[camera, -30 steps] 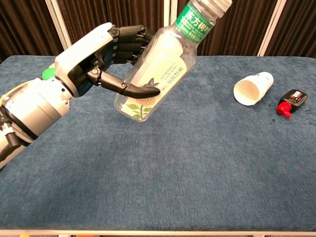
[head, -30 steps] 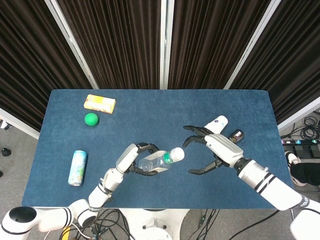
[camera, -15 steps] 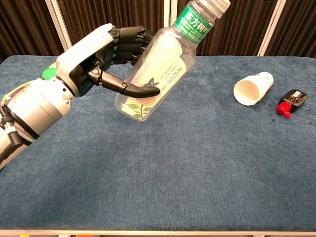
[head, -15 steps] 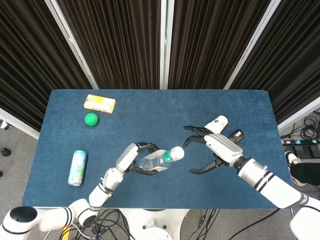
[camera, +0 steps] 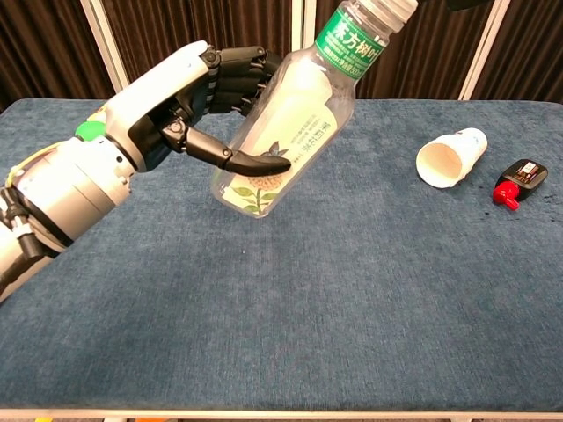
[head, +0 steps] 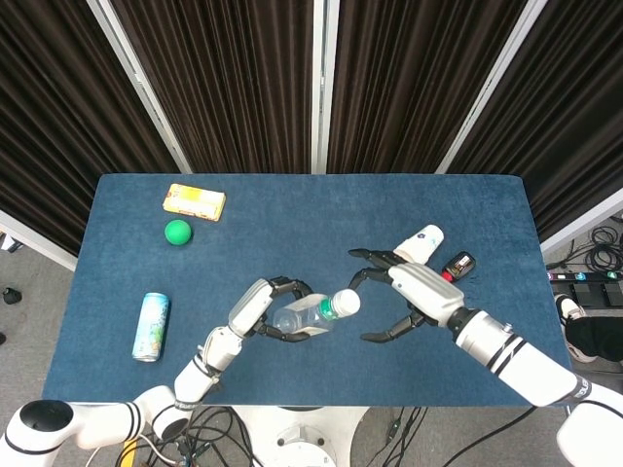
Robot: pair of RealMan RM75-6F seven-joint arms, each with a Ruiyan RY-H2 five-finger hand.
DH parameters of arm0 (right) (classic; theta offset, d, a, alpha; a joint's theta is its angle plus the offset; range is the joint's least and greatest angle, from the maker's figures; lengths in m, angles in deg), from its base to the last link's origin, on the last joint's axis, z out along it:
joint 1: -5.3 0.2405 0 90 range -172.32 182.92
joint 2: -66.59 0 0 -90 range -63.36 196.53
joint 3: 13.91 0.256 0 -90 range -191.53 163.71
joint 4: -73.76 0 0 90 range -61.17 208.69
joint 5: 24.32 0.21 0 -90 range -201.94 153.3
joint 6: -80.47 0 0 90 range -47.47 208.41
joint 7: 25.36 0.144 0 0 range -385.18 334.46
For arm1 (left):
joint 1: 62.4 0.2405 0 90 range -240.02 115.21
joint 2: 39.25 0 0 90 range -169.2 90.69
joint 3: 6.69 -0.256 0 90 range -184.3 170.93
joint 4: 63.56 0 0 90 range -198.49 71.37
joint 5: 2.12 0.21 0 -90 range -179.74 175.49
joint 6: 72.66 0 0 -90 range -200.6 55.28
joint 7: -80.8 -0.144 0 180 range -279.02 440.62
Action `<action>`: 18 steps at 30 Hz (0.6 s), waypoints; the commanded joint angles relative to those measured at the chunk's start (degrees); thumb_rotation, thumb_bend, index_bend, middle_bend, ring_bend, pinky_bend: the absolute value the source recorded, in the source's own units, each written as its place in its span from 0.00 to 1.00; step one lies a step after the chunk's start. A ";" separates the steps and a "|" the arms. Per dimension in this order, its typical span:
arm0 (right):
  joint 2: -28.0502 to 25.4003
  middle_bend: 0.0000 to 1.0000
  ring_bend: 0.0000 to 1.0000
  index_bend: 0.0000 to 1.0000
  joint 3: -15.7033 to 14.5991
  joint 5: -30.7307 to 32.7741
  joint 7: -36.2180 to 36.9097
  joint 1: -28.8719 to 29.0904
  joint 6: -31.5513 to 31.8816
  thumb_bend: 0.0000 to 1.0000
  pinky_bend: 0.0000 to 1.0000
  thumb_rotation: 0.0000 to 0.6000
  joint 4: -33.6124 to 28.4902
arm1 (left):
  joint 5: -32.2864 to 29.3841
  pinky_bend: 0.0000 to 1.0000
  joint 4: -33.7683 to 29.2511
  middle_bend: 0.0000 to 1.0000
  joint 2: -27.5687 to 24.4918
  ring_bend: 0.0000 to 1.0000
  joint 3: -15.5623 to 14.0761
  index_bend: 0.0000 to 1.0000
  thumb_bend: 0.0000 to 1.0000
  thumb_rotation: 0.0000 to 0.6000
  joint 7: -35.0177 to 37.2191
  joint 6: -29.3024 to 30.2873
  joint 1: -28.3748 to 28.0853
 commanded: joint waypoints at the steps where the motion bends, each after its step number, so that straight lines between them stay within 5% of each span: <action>1: 0.00 0.01 0.00 0.33 -0.02 -0.02 -0.23 -0.07 0.33 0.00 0.00 0.75 -0.27 | 0.01 0.42 0.07 0.57 0.00 0.48 -0.10 0.60 0.23 1.00 -0.13 -0.03 0.01; 18: 0.17 0.01 0.00 0.33 -0.15 1.02 -2.56 0.89 0.02 0.00 0.00 0.75 -1.34 | -0.17 0.42 -0.28 0.57 -0.31 0.48 -0.55 0.60 0.23 1.00 -2.50 -0.90 -0.12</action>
